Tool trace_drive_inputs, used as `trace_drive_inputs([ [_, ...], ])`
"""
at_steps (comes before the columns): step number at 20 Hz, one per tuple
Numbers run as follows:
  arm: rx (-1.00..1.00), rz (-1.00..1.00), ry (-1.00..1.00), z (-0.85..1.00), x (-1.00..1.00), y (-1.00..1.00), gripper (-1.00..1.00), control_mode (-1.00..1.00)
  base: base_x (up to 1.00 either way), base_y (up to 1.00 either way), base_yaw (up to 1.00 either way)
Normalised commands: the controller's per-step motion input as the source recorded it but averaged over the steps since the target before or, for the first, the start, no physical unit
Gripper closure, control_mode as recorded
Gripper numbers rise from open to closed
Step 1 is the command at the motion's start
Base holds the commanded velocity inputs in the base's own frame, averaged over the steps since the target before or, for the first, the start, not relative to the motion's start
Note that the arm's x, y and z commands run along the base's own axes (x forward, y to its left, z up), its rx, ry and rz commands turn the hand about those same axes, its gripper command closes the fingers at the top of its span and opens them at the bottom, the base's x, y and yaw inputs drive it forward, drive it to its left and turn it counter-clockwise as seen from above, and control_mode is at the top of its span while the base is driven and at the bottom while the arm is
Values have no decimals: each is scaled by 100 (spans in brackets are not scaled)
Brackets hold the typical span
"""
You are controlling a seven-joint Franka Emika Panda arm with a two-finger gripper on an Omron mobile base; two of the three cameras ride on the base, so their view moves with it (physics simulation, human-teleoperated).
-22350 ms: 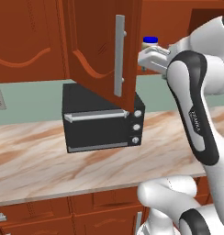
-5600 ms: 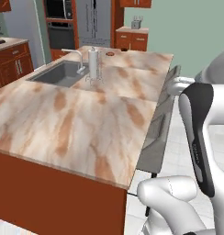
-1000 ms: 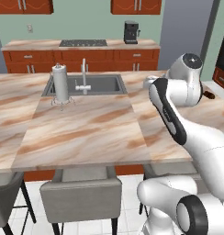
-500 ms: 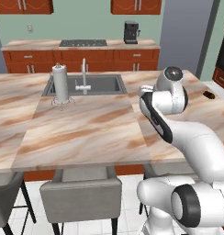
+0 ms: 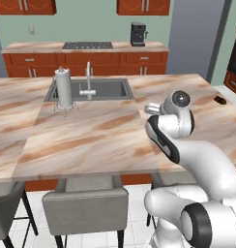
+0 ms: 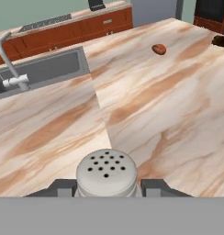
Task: Move the mayonnaise and shaker from the cabinet to the dining counter.
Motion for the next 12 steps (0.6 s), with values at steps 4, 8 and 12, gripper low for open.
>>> trace_drive_inputs([
  [4, -2, -1, -14, -36, 37, -5, 100, -100, 0, 0, 0],
  [8, -3, -4, -5, -36, 42, -12, 100, -100, 0, 0, 0],
  [12, -3, -4, -6, -17, 35, -19, 100, -100, 0, 0, 0],
])
